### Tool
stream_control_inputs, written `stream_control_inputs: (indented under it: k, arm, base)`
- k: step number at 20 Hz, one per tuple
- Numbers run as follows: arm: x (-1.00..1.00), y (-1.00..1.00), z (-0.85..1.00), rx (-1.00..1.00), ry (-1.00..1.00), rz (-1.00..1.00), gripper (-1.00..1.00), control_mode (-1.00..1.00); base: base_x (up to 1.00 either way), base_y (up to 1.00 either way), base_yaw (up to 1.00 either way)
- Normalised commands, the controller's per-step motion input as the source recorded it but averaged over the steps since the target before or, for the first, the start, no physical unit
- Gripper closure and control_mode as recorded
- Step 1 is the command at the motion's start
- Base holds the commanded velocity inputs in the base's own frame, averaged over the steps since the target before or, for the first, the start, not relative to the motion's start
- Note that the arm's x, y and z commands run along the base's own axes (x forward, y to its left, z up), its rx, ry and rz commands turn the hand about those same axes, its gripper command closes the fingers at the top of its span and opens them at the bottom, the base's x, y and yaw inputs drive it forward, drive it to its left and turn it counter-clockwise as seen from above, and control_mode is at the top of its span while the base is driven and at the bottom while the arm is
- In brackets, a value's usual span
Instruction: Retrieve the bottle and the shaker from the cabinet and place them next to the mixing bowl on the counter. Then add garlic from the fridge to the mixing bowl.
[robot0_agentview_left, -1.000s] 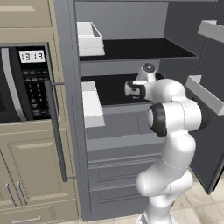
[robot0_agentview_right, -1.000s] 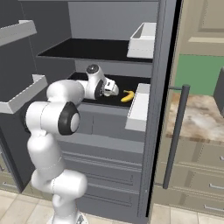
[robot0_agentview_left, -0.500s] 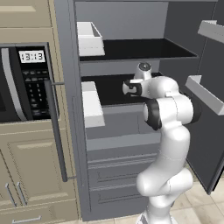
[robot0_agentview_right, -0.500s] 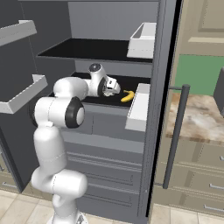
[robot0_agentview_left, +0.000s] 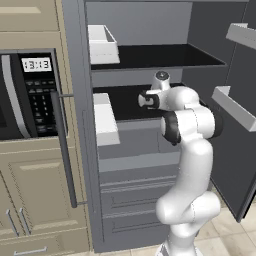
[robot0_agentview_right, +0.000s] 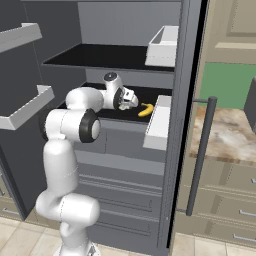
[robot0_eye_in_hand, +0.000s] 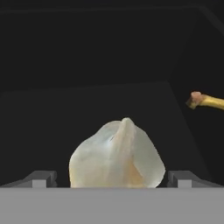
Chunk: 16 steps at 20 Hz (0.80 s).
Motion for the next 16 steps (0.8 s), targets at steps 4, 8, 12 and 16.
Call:
stream_control_inputs:
  k: [4,8,12,16]
  arm:
    - [0.28,-0.01,-0.17,0.0,0.0,0.0,-1.0,-1.0]
    - [0.28,-0.16,0.0,0.0,0.0,0.03,-1.0,-1.0]
    - [0.14,-0.24,0.0,0.0,0.0,0.07,-1.0,-1.0]
    - [0.0,-0.01,-0.03,0.0,0.0,0.0,1.0,-1.0]
  base:
    - [0.0,0.0,0.0]
    - [0.0,0.0,0.0]
    - [0.0,0.0,0.0]
    - [0.0,0.0,0.0]
